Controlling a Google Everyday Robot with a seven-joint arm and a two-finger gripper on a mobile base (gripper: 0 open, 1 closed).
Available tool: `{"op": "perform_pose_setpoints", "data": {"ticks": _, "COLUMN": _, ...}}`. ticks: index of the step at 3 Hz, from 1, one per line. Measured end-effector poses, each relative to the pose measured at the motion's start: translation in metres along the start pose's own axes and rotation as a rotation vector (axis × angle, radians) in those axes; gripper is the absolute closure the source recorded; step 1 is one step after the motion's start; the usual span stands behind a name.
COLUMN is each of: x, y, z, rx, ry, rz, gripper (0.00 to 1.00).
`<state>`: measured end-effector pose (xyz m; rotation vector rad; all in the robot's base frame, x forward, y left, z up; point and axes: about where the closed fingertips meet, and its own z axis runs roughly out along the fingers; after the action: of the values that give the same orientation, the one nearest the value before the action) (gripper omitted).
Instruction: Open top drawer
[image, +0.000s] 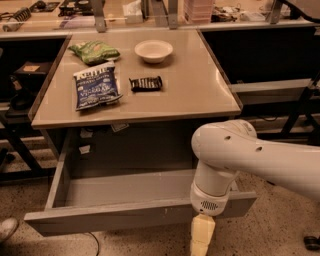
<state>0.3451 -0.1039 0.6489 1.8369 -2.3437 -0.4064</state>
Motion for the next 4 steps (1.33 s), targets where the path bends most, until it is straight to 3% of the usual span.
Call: {"op": "perform_pose_setpoints", "data": {"ticks": 4, "x": 0.046, "y": 0.03, "z": -0.014, "rx": -0.016, "ry": -0.02, "rz": 0.1, "gripper": 0.0}}
